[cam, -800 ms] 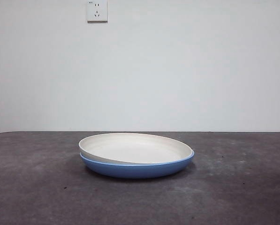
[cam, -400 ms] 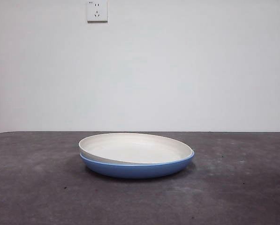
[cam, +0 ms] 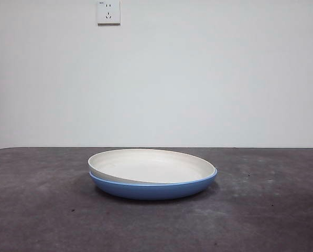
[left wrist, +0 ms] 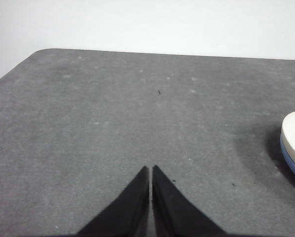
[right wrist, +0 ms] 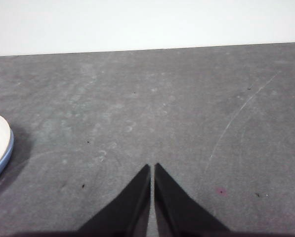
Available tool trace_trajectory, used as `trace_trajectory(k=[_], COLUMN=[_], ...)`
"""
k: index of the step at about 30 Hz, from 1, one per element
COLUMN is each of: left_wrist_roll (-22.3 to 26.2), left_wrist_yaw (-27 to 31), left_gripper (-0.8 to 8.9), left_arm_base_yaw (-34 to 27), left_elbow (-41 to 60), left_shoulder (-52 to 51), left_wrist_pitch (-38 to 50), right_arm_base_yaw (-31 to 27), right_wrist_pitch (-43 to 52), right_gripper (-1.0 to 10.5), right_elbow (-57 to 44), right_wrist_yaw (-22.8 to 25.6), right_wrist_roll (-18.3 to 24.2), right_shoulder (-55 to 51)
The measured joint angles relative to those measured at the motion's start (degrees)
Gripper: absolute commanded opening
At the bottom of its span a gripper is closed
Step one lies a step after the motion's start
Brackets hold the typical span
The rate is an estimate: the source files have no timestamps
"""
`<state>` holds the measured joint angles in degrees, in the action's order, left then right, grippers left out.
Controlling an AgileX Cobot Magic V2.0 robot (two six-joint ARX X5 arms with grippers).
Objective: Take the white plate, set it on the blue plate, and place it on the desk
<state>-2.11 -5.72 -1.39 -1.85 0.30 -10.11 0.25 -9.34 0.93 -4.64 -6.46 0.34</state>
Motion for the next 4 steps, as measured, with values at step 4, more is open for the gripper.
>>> trace_trajectory(k=[4], left_wrist_roll=[0.0], left_wrist_yaw=[0.0], left_gripper=[0.11], left_arm_base_yaw=[0.0], left_elbow=[0.0], left_shoulder=[0.0], left_wrist_pitch=[0.0], right_arm_base_yaw=[0.0], right_wrist_pitch=[0.0], right_gripper=[0.1], right_elbow=[0.0], right_wrist_yaw=[0.0], right_wrist_roll=[0.0], right_shoulder=[0.0])
